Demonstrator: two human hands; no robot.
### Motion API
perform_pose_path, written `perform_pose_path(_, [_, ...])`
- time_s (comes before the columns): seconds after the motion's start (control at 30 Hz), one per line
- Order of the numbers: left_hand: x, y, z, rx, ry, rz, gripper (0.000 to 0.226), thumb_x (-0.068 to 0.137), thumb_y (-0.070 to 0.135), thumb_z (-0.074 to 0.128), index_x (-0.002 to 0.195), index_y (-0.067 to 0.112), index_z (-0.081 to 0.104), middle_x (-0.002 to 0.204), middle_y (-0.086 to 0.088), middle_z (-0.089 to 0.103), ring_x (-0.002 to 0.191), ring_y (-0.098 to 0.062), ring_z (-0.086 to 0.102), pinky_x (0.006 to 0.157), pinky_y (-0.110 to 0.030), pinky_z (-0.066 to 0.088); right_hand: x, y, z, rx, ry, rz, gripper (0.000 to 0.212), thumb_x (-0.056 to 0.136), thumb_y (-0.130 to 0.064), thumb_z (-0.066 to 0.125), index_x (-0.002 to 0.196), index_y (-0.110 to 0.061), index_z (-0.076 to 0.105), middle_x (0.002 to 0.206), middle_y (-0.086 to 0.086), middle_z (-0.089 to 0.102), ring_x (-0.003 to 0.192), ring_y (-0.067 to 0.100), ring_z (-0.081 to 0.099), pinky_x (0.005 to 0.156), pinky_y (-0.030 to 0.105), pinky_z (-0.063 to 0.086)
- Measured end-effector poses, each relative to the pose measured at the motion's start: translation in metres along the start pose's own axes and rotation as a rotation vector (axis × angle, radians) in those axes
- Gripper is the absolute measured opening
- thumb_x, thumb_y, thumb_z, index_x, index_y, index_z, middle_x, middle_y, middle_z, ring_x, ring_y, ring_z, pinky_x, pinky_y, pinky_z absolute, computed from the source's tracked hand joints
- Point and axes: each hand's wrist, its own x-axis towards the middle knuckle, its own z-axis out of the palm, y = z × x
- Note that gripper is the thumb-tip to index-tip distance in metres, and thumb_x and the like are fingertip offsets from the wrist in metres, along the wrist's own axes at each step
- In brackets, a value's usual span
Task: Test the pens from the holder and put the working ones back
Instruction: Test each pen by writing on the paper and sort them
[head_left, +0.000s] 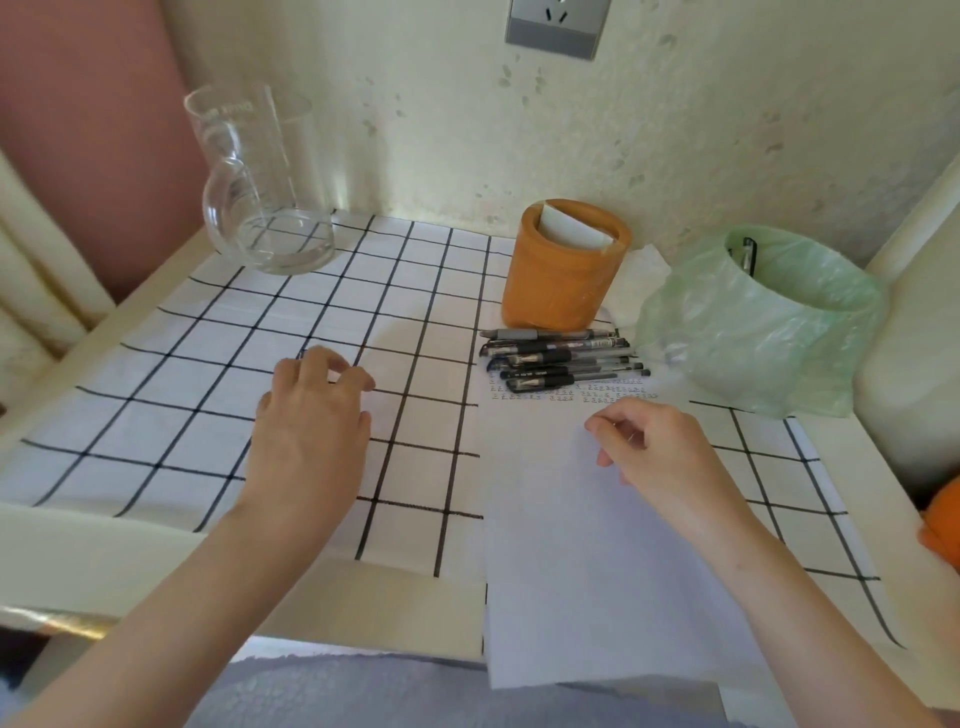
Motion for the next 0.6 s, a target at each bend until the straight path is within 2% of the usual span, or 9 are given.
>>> perform_pose_path(0.13, [-0.001,0.0,-0.004,0.103,0.007,-0.045,0.032,0.073,0.005,0.071,0.105,0.006,0.066,0.112,-0.018,0.058,0.101,-0.042,0.048,0.072,-0.049,0.044,0.0,0.0,0.001,0.008,-0.005,0.001,0.015,0.091,-0.021,0.055,0.081,-0.022,0.067,0.063,-0.004,0.065,0.057,0.017,0.057,0.068,0.042,0.054])
perform_pose_path(0.27, [-0.002,-0.003,-0.005,0.167,-0.128,-0.173,0.044,0.089,0.016,0.055,0.131,0.008,0.043,0.126,-0.015,0.038,0.107,-0.033,0.043,0.076,-0.035,0.046,0.001,0.0,0.0,0.015,-0.01,-0.004,0.016,0.091,-0.022,0.054,0.082,-0.023,0.067,0.064,-0.005,0.065,0.059,0.022,0.059,0.067,0.042,0.053])
perform_pose_path(0.4, [0.003,0.006,-0.007,-0.082,-0.153,-0.17,0.044,0.091,0.011,0.048,0.134,0.008,0.04,0.127,-0.018,0.038,0.109,-0.033,0.043,0.085,-0.036,0.039,0.0,-0.001,0.001,0.014,-0.015,-0.016,0.016,0.092,-0.021,0.054,0.082,-0.023,0.066,0.065,-0.005,0.064,0.059,0.019,0.058,0.066,0.04,0.052])
perform_pose_path(0.5, [0.004,0.016,-0.004,-0.194,-0.181,-0.13,0.046,0.088,0.013,0.052,0.132,0.012,0.041,0.123,-0.013,0.04,0.1,-0.026,0.051,0.078,-0.029,0.043,-0.001,-0.001,0.001,0.013,-0.016,-0.023,0.016,0.092,-0.021,0.054,0.082,-0.022,0.066,0.066,-0.004,0.065,0.06,0.018,0.057,0.066,0.04,0.052])
perform_pose_path(0.6, [0.006,0.031,0.003,-0.267,-0.188,-0.081,0.046,0.086,0.01,0.053,0.131,0.012,0.041,0.123,-0.011,0.042,0.1,-0.025,0.055,0.081,-0.031,0.047,-0.001,-0.002,0.002,0.016,-0.019,-0.029,0.016,0.092,-0.021,0.054,0.082,-0.022,0.066,0.066,-0.004,0.065,0.061,0.018,0.058,0.068,0.041,0.053])
